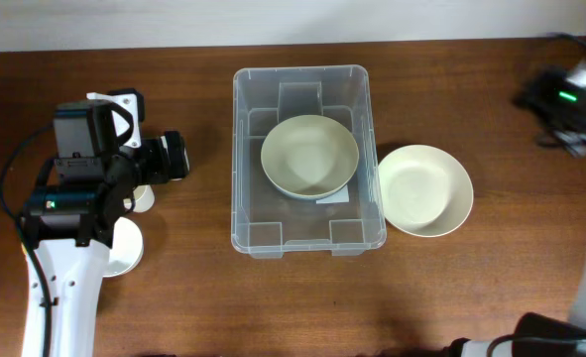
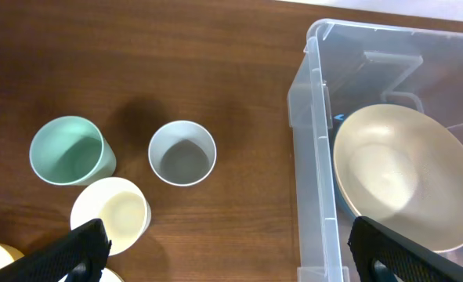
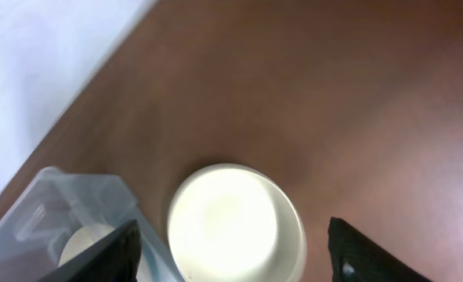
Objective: Pack container
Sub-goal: 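Move right gripper to the cream plate and grasp its rim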
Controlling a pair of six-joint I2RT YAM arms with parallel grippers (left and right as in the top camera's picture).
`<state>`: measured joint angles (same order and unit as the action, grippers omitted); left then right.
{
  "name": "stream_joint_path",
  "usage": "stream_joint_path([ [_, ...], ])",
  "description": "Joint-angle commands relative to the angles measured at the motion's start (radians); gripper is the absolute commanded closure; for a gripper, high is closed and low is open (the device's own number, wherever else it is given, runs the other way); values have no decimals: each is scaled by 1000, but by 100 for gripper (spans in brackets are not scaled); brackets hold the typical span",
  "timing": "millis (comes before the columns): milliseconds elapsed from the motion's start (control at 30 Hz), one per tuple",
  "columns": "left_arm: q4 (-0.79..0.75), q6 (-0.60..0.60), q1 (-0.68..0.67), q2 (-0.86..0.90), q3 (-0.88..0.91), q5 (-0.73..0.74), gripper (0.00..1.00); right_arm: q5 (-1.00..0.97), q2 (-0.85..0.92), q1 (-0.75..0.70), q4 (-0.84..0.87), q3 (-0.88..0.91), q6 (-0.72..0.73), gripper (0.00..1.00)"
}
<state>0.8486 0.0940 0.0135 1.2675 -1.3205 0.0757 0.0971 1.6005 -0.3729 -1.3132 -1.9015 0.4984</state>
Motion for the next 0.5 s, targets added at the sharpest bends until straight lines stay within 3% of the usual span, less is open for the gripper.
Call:
stream_joint_path([
  [0,0,-20,-4,26,-23,7,0,140,19,-115,-76,52,30,26],
  [200,0,-20,-4,34,-23,7,0,180,19,-134,-80,235,-64,25],
  [467,1,-20,-4,34,-23,7,0,187,19,2,168,613,-51,25],
])
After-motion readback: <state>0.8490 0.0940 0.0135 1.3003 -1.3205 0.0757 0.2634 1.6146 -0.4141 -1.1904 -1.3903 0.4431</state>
